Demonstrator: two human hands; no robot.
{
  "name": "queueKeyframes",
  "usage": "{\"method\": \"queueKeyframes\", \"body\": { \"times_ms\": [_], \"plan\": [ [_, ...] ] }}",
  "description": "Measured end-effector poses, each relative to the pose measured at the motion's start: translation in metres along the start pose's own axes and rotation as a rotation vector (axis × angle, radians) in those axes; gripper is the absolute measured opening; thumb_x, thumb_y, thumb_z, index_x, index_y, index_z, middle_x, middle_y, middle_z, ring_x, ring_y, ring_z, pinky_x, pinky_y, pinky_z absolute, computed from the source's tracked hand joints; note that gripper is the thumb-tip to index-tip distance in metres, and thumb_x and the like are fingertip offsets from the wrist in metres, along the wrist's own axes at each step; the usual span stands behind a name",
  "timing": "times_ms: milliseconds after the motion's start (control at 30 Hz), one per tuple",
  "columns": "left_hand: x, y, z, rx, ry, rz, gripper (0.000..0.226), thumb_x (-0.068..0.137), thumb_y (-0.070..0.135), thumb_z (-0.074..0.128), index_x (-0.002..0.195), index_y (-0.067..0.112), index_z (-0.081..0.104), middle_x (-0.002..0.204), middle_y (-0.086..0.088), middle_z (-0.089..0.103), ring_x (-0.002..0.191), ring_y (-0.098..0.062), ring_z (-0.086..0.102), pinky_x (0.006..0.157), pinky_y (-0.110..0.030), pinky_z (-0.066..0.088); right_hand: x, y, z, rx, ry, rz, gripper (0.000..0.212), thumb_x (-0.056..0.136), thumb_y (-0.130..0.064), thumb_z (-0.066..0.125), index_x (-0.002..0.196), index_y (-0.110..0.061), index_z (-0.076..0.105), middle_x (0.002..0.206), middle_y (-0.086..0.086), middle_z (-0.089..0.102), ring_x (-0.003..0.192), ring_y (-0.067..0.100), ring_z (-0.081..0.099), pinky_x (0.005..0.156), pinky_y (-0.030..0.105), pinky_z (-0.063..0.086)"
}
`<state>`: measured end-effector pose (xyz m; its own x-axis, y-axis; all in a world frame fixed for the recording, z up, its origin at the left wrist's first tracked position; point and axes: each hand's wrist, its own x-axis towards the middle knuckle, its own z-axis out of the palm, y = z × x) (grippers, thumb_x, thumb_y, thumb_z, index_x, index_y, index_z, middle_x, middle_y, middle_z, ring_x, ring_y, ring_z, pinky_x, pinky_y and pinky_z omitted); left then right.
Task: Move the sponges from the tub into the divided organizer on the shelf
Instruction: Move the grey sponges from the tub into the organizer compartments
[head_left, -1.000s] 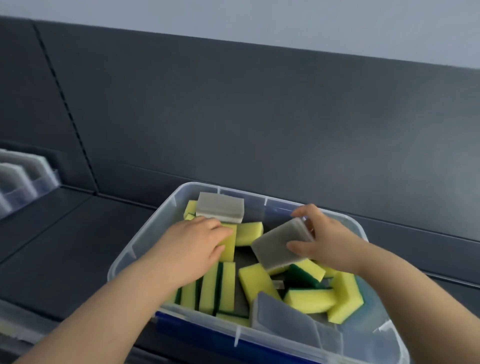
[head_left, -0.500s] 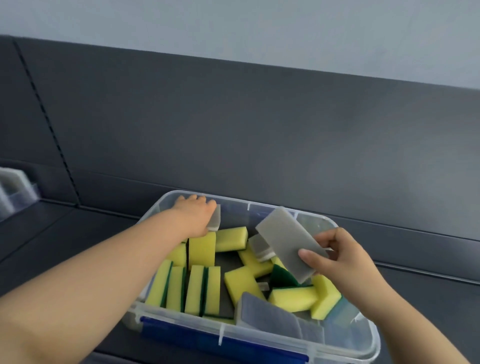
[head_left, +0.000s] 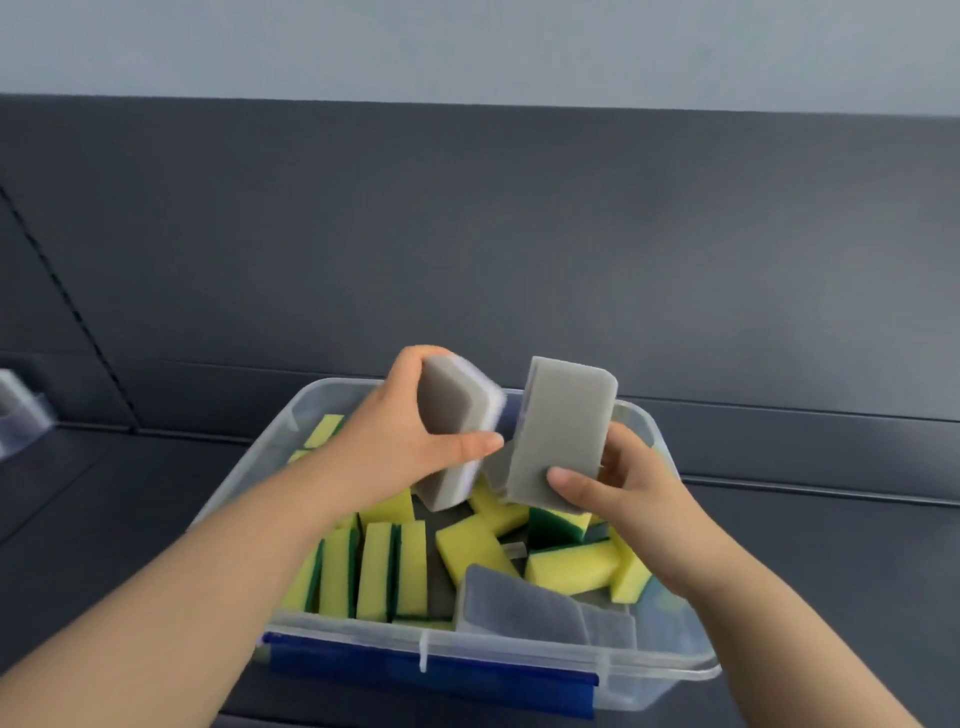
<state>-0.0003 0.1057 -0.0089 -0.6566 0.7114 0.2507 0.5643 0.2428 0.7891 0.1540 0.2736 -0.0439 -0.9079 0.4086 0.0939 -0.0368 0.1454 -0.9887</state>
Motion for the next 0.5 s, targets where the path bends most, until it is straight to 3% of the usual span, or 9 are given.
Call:
{"method": "queueKeyframes", "body": {
  "times_ms": [67,133,233,300,367,433,500],
  "plan": [
    [-0.011,0.006,0.007,-0.097,-0.044,-0.017,0.074,0.047,0.070,0.068,0.108,0.050,0.033,0.113,0.014,0.052,0.103,0.001,0.053,0.085,-0.029,0.048,0.001,0.000,0.003,0.028,-0.032,0.001,0.071,0.057,-0.034,0.078,0.120,-0.027,0.046,0.104,0.000,0.070,0.094,0.015,0.067,0.079,0.032,0.055],
    [-0.023,0.010,0.013,-0.082,-0.100,-0.006,0.074,0.049,0.080,0.060,0.110,0.061,0.024,0.114,0.019,0.048,0.099,0.010,0.050,0.082,-0.017,0.046,0.001,-0.002,0.000,-0.006,-0.107,0.010,0.091,0.059,-0.029,0.083,0.133,-0.038,0.031,0.107,-0.003,0.068,0.090,0.016,0.068,0.074,0.031,0.055],
    [-0.040,0.013,0.025,-0.064,-0.122,-0.031,0.071,0.054,0.087,0.047,0.111,0.076,0.006,0.117,0.035,0.033,0.098,0.024,0.041,0.073,-0.003,0.040,0.002,-0.010,-0.014,-0.143,-0.217,-0.048,0.103,0.066,-0.014,0.081,0.129,-0.066,0.018,0.115,-0.012,0.059,0.085,0.017,0.067,0.069,0.027,0.055],
    [-0.049,0.014,0.032,-0.081,-0.099,-0.055,0.070,0.060,0.084,0.044,0.116,0.075,0.003,0.118,0.042,0.028,0.100,0.026,0.038,0.074,-0.007,0.041,0.003,-0.016,-0.020,-0.257,-0.209,-0.131,0.092,0.067,-0.015,0.080,0.127,-0.063,0.028,0.110,-0.018,0.058,0.085,0.012,0.065,0.069,0.027,0.056],
    [-0.054,0.015,0.035,-0.064,-0.022,-0.051,0.062,0.064,0.077,0.042,0.116,0.074,0.010,0.116,0.045,0.029,0.103,0.023,0.038,0.073,-0.006,0.041,0.006,-0.021,-0.021,-0.324,-0.108,-0.194,0.066,0.068,-0.025,0.078,0.113,-0.057,0.043,0.102,-0.021,0.059,0.085,0.009,0.064,0.072,0.031,0.057],
    [-0.058,0.014,0.032,-0.036,0.095,-0.029,0.047,0.069,0.067,0.047,0.110,0.069,0.025,0.113,0.039,0.038,0.101,0.015,0.044,0.073,-0.007,0.042,0.008,-0.023,-0.017,-0.334,-0.010,-0.228,0.045,0.067,-0.033,0.074,0.099,-0.052,0.049,0.095,-0.022,0.062,0.083,0.007,0.064,0.070,0.027,0.056],
    [-0.065,0.014,0.023,-0.044,0.191,-0.044,0.040,0.070,0.055,0.058,0.105,0.056,0.039,0.107,0.029,0.051,0.097,0.007,0.052,0.074,-0.018,0.047,0.007,-0.023,-0.008,-0.309,0.052,-0.252,0.037,0.066,-0.033,0.072,0.092,-0.047,0.051,0.090,-0.019,0.065,0.079,0.005,0.064,0.065,0.017,0.052]
  ]
}}
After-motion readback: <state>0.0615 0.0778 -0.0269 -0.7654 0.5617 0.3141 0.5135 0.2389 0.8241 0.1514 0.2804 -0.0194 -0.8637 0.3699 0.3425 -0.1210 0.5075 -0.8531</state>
